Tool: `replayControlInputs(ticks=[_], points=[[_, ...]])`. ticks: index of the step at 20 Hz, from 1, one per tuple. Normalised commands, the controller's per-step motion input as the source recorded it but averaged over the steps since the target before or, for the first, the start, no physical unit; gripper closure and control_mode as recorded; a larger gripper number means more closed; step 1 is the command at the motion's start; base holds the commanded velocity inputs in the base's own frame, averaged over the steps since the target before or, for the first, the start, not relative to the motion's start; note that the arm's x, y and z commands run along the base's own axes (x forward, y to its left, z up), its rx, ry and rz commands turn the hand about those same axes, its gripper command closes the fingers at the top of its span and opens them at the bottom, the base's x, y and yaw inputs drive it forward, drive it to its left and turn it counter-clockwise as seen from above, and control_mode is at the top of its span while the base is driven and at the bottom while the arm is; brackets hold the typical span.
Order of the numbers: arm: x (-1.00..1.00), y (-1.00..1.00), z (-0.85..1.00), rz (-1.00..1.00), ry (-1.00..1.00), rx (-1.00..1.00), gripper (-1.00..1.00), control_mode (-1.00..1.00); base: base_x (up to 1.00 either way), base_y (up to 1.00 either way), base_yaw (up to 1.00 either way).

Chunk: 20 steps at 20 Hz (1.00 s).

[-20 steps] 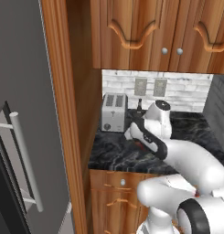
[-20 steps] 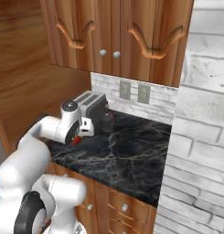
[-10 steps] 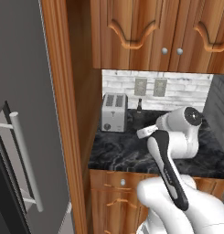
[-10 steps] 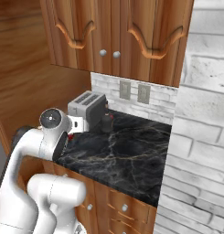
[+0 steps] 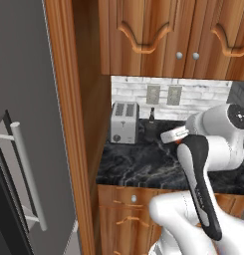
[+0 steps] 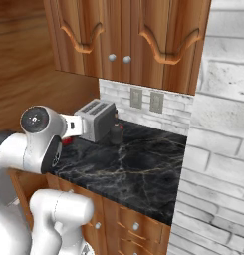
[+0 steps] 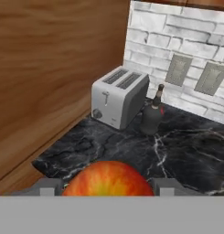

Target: Place the liquors on the top shelf of the fridge to keep them out of children's reach, and place the apple on lower shelves for easy access.

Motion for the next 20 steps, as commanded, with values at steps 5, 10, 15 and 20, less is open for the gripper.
replayControlInputs(ticks=[5,10,15,20], points=[[-0.76,-0.01,0.24,0.0,0.0,-0.07,1.0,-1.0,0.0,0.0,0.0],[-0.18,0.0,0.02,0.0,0.0,-0.02,1.0,1.0,-0.8,-0.04,0.02],[0.0,0.0,0.0,0.0,0.0,0.0,1.0,1.0,-0.98,0.16,0.33],[0.0,0.0,0.0,0.0,0.0,0.0,1.0,1.0,-0.56,0.76,0.56]])
